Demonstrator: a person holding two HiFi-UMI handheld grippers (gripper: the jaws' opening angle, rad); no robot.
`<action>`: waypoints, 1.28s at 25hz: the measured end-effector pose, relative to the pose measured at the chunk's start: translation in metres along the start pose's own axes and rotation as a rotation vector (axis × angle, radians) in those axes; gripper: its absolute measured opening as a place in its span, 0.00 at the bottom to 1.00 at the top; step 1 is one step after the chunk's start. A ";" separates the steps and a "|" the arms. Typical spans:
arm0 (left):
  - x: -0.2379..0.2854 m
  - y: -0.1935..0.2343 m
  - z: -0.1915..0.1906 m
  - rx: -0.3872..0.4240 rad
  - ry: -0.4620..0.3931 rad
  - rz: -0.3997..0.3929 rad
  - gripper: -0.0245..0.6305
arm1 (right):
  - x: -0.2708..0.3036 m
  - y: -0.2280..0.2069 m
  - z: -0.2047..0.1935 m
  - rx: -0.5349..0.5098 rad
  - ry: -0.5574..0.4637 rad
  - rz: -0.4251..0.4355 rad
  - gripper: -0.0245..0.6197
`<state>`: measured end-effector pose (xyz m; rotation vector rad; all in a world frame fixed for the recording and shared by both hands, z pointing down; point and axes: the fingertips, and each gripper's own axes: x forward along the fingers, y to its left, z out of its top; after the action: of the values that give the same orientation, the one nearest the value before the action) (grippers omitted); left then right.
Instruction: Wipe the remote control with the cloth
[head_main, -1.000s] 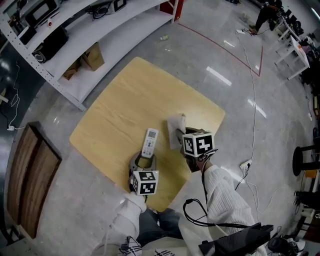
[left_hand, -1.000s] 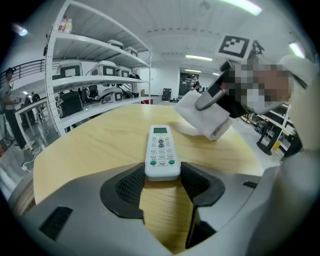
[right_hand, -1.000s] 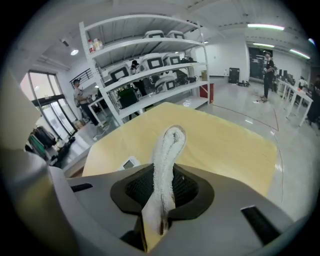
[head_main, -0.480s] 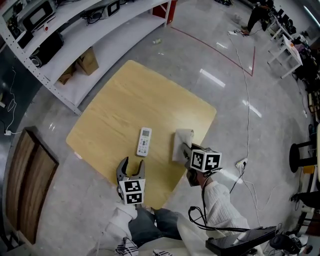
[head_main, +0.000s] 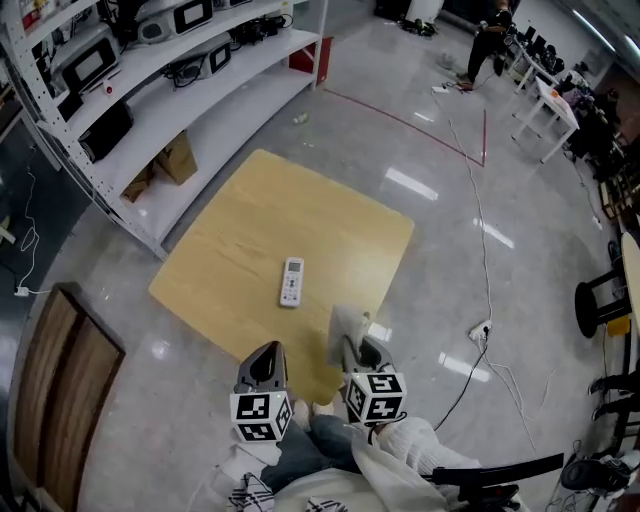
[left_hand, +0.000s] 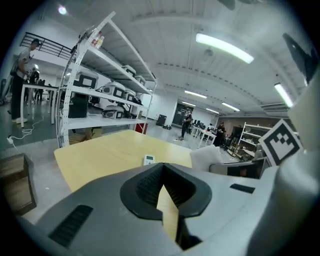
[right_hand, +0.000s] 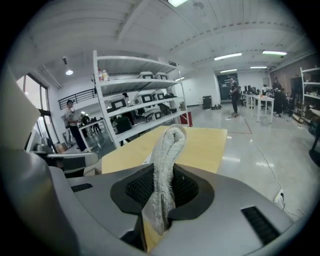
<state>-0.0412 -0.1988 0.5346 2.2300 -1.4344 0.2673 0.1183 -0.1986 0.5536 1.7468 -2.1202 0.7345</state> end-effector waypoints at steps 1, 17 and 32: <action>-0.008 -0.004 0.002 0.003 -0.001 -0.007 0.04 | -0.010 0.007 -0.002 0.000 -0.010 0.000 0.18; -0.132 -0.077 -0.006 0.031 -0.135 0.010 0.04 | -0.142 0.028 -0.032 0.026 -0.133 0.047 0.18; -0.171 -0.096 0.004 0.093 -0.202 0.000 0.04 | -0.186 0.073 -0.021 -0.029 -0.218 0.099 0.18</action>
<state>-0.0298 -0.0302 0.4347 2.3891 -1.5540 0.1135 0.0858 -0.0249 0.4586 1.7890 -2.3619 0.5571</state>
